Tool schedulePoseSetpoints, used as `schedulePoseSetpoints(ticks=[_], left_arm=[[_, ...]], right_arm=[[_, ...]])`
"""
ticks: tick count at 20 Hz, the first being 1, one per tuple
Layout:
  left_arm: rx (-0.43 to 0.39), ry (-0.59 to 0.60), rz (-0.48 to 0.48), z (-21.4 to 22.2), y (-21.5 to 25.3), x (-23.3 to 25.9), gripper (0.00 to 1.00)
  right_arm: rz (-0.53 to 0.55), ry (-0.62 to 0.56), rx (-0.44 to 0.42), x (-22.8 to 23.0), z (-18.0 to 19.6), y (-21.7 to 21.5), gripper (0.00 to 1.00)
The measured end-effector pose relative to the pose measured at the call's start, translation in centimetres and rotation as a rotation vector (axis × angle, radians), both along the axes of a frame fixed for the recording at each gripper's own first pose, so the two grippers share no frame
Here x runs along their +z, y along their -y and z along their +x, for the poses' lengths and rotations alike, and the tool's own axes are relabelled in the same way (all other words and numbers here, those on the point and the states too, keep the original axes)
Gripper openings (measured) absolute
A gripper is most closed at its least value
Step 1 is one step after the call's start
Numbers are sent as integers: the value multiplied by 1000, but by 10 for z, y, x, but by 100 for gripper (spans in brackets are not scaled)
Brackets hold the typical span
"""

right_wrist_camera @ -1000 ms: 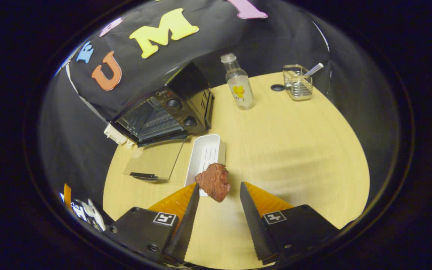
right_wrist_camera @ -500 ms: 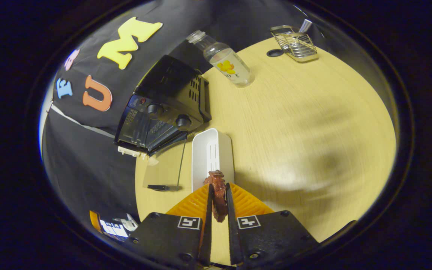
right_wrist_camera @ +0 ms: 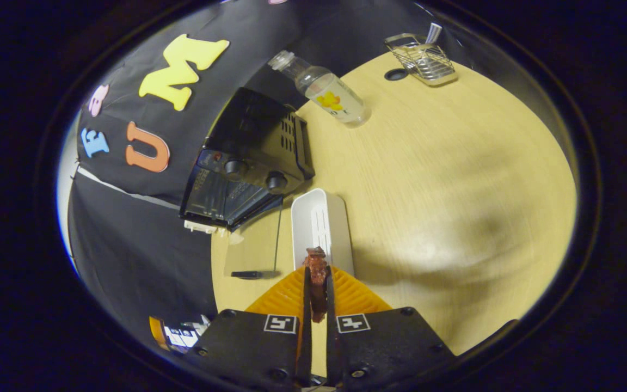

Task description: Open the electric oven with the left hand, put the food in, and close the electric oven.

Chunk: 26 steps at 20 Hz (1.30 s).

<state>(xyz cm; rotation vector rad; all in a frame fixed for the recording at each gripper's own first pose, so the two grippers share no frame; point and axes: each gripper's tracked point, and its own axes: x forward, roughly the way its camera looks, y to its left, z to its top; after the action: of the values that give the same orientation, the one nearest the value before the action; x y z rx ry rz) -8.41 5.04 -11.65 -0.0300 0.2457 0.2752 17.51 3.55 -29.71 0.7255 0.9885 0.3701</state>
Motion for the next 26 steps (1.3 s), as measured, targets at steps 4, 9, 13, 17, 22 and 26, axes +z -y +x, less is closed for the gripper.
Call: schedulePoseSetpoints(ticks=[4,9,13,17,22,26], left_arm=[[-41,14,3,-11,-10,2,97],[-97,15,25,-21,-22,7,97],[-97,15,17,-26,-27,12,97],[-103,-1,7,-23,-29,14,97],[-105,-33,35,-22,-39,12,97],[-103,-37,18,-20,-44,4,97]], right_arm=[[-3,91,-35,36,-13,-18,13],[94,166,-104,75,-26,-71,13],[167,164,-202,77,-14,-111,13],[259,162,-329,70,14,-141,13],[309,168,-450,51,51,-186,13],[378,183,-545,44,77,-235,13]])
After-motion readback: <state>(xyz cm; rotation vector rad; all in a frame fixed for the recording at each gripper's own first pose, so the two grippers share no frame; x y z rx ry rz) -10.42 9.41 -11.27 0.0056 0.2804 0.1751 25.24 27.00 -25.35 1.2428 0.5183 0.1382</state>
